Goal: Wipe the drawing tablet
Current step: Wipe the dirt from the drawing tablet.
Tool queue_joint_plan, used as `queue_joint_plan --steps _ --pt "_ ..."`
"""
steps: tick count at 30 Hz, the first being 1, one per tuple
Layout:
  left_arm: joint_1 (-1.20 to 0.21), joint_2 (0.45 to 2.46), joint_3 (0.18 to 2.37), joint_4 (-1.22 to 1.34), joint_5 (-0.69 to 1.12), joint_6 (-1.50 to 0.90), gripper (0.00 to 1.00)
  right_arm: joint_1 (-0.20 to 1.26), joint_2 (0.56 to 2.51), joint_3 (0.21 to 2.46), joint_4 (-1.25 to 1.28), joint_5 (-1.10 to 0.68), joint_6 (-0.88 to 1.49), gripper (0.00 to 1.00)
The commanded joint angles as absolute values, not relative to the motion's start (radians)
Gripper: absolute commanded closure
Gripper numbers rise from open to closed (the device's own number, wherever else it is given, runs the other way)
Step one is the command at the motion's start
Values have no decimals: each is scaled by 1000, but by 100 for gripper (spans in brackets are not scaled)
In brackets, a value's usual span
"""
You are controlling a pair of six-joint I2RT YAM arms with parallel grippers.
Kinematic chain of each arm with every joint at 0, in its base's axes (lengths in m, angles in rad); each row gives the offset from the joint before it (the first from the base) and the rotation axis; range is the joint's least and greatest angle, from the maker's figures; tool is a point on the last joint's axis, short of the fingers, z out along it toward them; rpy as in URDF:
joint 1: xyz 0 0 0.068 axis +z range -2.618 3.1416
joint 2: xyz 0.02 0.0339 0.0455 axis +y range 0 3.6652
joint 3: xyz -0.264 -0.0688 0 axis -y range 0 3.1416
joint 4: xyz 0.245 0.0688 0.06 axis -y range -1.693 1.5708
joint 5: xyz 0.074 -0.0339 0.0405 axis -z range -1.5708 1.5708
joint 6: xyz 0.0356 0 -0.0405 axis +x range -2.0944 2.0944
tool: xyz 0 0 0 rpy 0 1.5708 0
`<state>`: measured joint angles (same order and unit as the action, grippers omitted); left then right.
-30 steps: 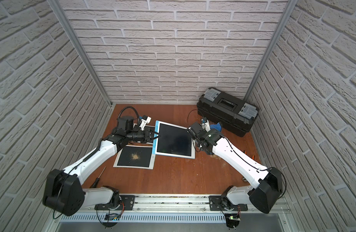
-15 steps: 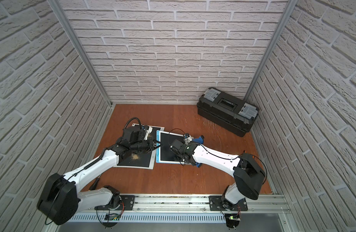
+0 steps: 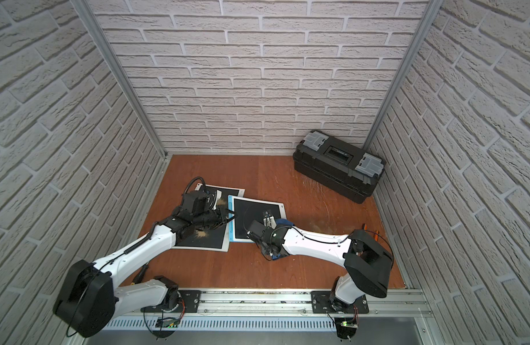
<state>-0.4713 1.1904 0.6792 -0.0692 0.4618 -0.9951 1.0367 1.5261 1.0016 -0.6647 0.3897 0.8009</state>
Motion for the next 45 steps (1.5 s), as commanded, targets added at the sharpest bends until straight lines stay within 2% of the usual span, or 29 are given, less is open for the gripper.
queue_joint_plan --steps 1,8,12,16,21,24,27,36,41,45 --pt "-476 1163 671 -24 411 -977 100 1090 1485 1081 -517 194 807 97" --pt "-475 1145 670 -37 411 -966 100 1081 1500 1137 -502 -4 722 97" --pt "-476 1126 669 -47 406 -961 100 966 1516 1064 -547 -38 733 97" --pt "-474 1109 666 -60 401 -957 100 785 1513 919 -567 24 713 97" --pt "-474 1095 666 -69 404 -956 100 670 1509 861 -608 122 653 97" --pt "-473 1089 664 -76 402 -951 100 667 1500 900 -623 106 642 97" --pt "-473 1085 660 -75 402 -954 100 686 1495 963 -614 14 644 97" --pt "-475 1086 664 -71 407 -953 100 928 1593 1324 -650 -156 573 97" --pt "-473 1082 669 -84 400 -945 100 984 1604 1343 -571 -429 586 97" --pt "-467 1083 670 -84 403 -943 100 979 1506 1208 -392 -673 660 97"
